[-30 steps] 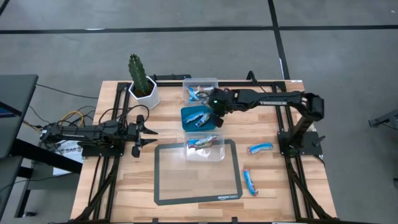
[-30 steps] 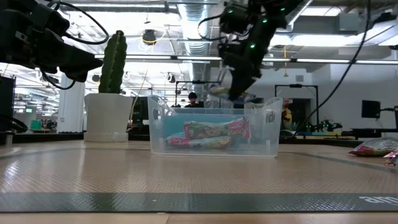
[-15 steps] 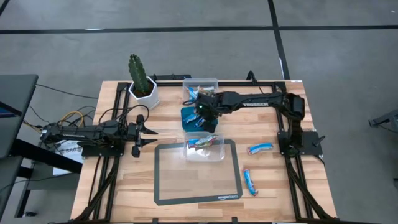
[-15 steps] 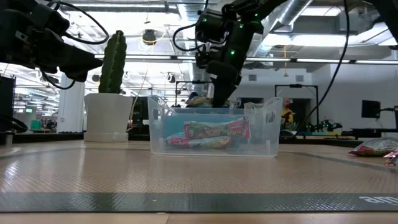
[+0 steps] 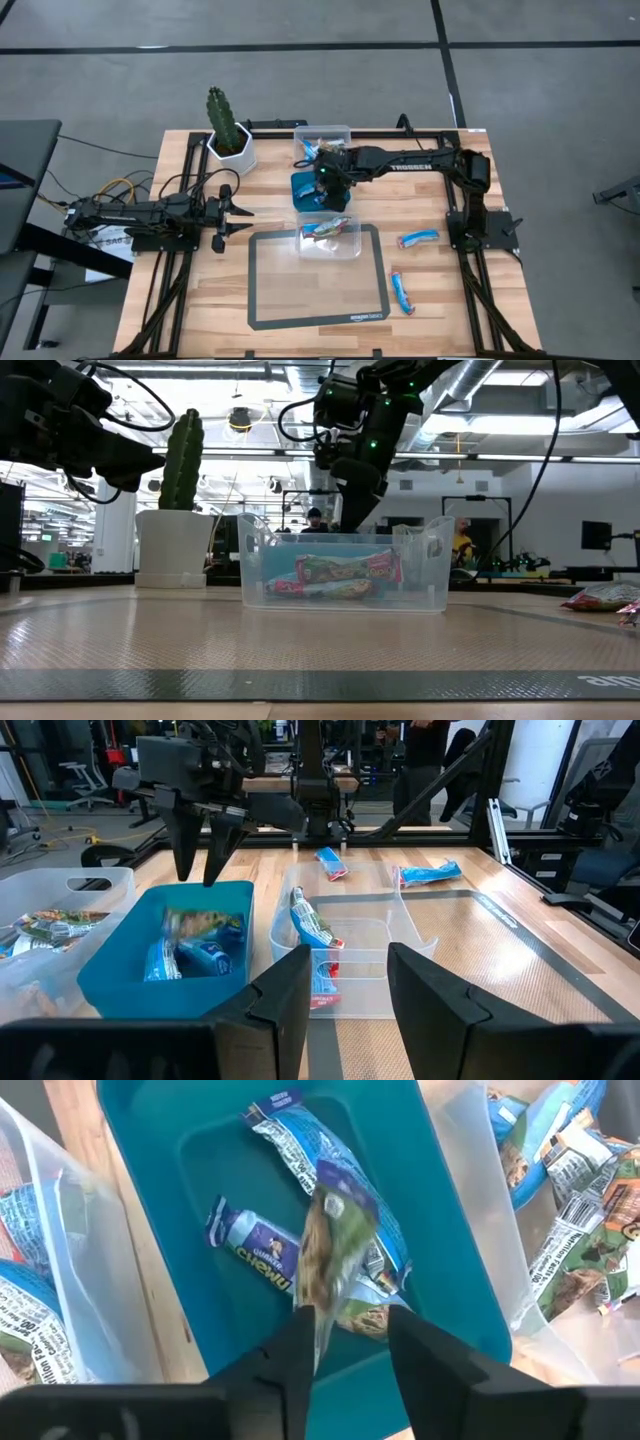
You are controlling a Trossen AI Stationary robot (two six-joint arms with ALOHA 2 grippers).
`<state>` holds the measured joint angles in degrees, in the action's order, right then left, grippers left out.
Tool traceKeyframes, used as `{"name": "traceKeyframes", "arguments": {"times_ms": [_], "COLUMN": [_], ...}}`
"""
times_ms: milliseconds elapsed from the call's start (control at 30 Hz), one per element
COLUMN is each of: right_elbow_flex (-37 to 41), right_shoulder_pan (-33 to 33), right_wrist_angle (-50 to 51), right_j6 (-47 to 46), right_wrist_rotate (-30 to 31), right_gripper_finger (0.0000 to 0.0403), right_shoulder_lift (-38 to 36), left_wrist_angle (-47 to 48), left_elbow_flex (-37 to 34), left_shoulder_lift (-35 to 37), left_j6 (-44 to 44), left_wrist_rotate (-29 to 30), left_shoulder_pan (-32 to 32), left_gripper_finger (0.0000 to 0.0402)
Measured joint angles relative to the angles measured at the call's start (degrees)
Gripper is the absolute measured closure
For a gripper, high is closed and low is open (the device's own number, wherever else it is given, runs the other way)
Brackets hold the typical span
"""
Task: Pick and place Granola Bars by type
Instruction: Put the bottom right red granola bar into the bottom transparent bin
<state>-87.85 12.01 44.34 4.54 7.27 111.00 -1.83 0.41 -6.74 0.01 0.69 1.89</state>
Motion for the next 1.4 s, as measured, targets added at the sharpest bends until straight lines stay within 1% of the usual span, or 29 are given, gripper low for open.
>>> {"name": "traceKeyframes", "arguments": {"times_ms": [133, 267, 467, 567, 667, 733, 1000, 1133, 1267, 1400], "right_elbow_flex": [0.0, 0.0, 0.1, 2.3, 6.7, 9.8, 25.2, 32.7, 38.2, 41.3], "right_shoulder_pan": [-0.4, -1.0, -2.2, -2.8, -4.0, -4.8, -7.6, -9.3, -11.9, -15.4], "right_wrist_angle": [0.7, 4.4, 8.2, 7.8, 7.5, 7.1, 7.5, 7.9, 8.1, 8.5], "right_j6": [-2.3, -6.2, -9.5, -10.8, -13.3, -16.1, -29.9, -38.2, -45.6, -51.7], "right_wrist_rotate": [0.1, 0.2, 0.4, 1.3, 5.1, 6.4, 6.4, 6.3, 4.7, 2.5], "right_gripper_finger": [0.0262, 0.0251, 0.0245, 0.0247, 0.0251, 0.0254, 0.0261, 0.026, 0.0255, 0.025], "right_shoulder_lift": [0.0, 0.0, -0.2, -2.9, -6.6, -9.5, -20.8, -25.1, -28.2, -30.2], "left_wrist_angle": [0.0, 0.0, 0.0, 0.0, 0.0, 0.0, 0.0, 0.0, 0.0, 0.0], "left_elbow_flex": [0.0, 0.0, 0.0, 0.0, 0.0, 0.0, 0.0, 0.0, 0.0, 0.0], "left_shoulder_lift": [0.0, 0.0, 0.0, 0.0, 0.0, 0.0, 0.0, 0.0, 0.0, 0.0], "left_j6": [-0.3, 0.0, 0.0, -0.2, 0.0, 0.0, 0.0, -0.2, 0.0, -0.2], "left_wrist_rotate": [0.0, 0.0, 0.0, 0.1, 0.1, 0.1, 0.0, 0.0, 0.1, 0.1], "left_shoulder_pan": [0.0, 0.0, 0.0, 0.0, 0.0, 0.0, 0.0, 0.0, 0.0, 0.0], "left_gripper_finger": [0.0273, 0.0273, 0.0273, 0.0273, 0.0273, 0.0273, 0.0273, 0.0273, 0.0273, 0.0273]}}
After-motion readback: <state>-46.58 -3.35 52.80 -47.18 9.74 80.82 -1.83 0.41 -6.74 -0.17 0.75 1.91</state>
